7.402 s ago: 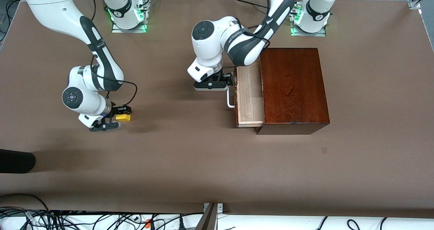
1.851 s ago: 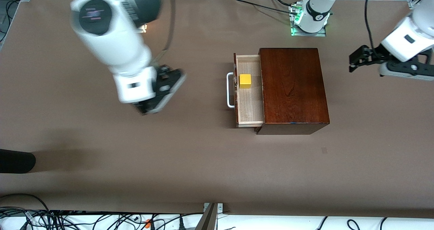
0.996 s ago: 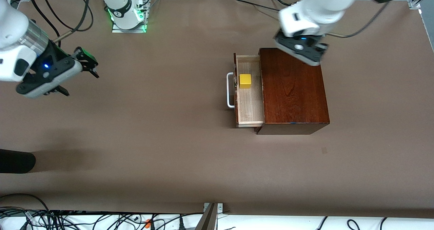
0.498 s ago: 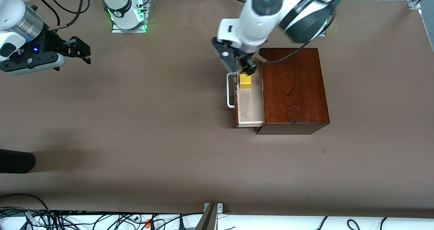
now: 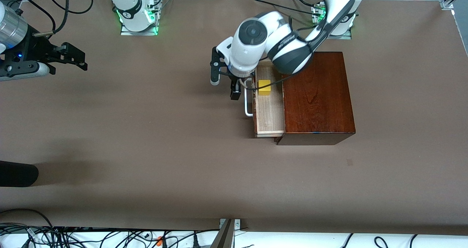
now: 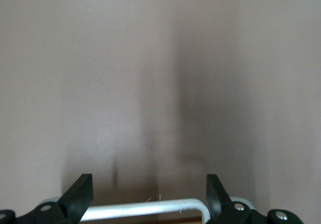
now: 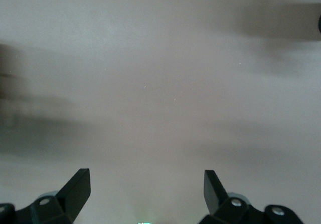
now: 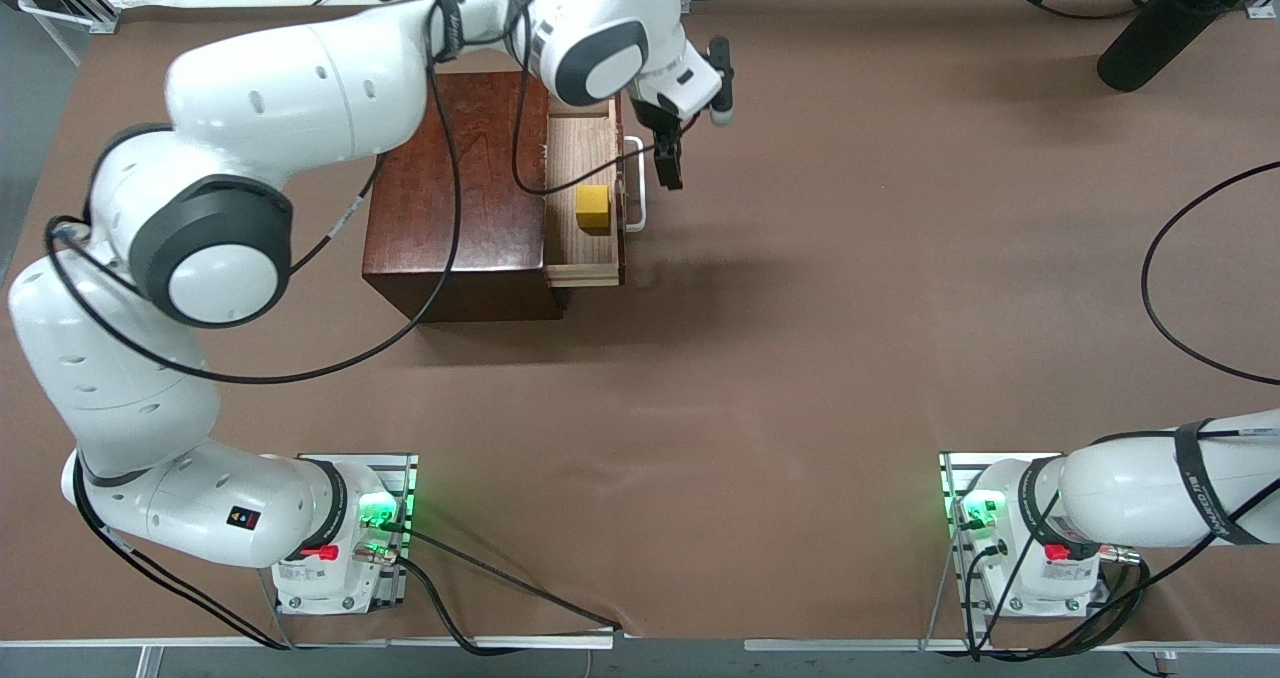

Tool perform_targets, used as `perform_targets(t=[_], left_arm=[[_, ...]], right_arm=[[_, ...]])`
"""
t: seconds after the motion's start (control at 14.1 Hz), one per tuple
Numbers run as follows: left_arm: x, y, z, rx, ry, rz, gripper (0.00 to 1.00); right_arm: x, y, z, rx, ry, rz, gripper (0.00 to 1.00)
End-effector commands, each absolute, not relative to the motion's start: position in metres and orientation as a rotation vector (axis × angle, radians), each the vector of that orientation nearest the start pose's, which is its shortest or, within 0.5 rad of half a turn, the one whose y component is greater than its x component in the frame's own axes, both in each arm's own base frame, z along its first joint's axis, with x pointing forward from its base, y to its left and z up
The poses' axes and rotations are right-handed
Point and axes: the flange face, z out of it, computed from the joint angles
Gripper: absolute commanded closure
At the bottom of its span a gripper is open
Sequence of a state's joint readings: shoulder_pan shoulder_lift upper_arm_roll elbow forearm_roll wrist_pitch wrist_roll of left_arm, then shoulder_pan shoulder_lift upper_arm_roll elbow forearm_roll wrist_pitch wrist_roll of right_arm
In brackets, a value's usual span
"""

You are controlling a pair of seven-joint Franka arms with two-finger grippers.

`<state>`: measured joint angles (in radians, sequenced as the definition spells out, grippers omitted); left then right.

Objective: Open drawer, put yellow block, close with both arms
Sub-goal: 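Push the drawer front with the left gripper into the box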

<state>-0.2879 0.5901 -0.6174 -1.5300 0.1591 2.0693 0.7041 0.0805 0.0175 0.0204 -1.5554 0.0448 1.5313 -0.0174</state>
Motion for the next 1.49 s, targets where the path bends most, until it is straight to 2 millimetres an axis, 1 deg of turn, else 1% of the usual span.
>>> perform_targets(t=[0.0,0.07,0.21,0.43,0.57,0.71,0.85,1.07,1.21,1.42], left_arm=[[0.482,-0.501,0.346,-2.256,2.440,0.001,0.00],[0.482,-0.501,0.344,-2.257,2.440,0.009,0.00],[0.482,-0.497,0.328,-2.259,2.444,0.054,0.00],[0.477,-0.490,0.314,-2.230,2.459,0.133,0.00],[0.480,-0.486,0.305,-2.154,2.490,0.144,0.00],[0.482,-0.484,0.301,-2.142,2.492,0.151,0.00],[0.482,-0.481,0.299,-2.103,2.486,0.179,0.00],[0.481,-0.477,0.299,-2.096,2.477,0.235,0.00],[0.486,-0.466,0.303,-2.092,2.463,0.306,0.00],[0.506,-0.442,0.305,-2.087,2.476,0.317,0.00]], right_arm=[[0.549,0.061,0.633,-3.079,-0.193,0.053,0.00],[0.549,0.060,0.635,-3.078,-0.189,0.046,0.00],[0.553,0.052,0.632,-3.075,-0.158,0.041,0.00],[0.552,0.052,0.633,-3.099,-0.162,0.040,0.00],[0.553,0.050,0.633,-3.128,-0.166,0.034,0.00],[0.552,0.052,0.633,-3.169,-0.171,0.032,0.00],[0.553,0.052,0.632,-3.180,-0.168,0.028,0.00],[0.552,0.050,0.635,-3.173,-0.163,0.024,0.00],[0.556,0.051,0.629,-3.167,-0.157,0.029,0.00],[0.558,0.051,0.628,-3.168,-0.164,0.022,0.00]])
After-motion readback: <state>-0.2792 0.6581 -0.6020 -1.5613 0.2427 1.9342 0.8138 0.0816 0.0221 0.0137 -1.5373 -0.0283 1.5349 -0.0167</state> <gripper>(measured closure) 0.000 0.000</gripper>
